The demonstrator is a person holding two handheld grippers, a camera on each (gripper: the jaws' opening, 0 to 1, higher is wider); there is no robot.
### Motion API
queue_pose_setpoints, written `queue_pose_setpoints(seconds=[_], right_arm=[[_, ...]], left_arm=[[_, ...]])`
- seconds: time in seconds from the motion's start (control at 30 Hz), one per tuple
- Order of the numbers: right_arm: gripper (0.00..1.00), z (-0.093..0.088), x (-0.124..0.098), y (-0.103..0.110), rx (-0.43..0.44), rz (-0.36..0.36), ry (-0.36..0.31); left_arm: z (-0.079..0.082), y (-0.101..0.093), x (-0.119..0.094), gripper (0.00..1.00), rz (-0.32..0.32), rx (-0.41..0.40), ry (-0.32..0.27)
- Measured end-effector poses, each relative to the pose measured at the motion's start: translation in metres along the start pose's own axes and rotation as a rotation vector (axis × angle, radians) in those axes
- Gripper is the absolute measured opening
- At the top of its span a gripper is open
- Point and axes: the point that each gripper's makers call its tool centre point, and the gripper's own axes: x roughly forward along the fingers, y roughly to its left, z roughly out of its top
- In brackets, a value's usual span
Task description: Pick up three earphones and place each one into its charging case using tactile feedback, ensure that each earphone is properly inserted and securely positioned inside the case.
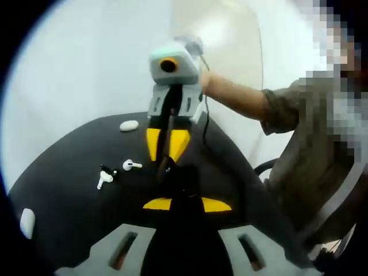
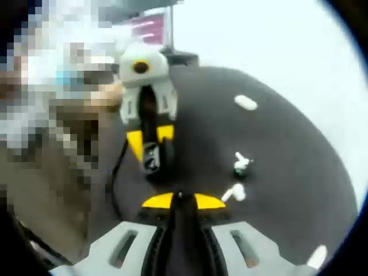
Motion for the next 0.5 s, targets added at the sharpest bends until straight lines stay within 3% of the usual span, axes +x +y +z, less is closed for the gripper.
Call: queue_pose_setpoints(seconds=[0.3, 0.4, 0.5], right_arm=[[0.11, -0.014, -0.012, -0.001, -0.043, -0.046, -0.007], [0.12, -0.018, -0.017, -0.008, 0.047, -0.072, -0.031], [0.13, -0.004, -0.02, -0.02, 0.185, -0.123, -0.113]], left_arm=[[-0.002, -0.001, 0.0, 0.14, 0.004, 0.006, 0.008], [-0.003, -0.001, 0.0, 0.14, 0.005, 0.005, 0.012], [-0.005, 0.003, -0.003, 0.14, 0.005, 0.007, 0.016]])
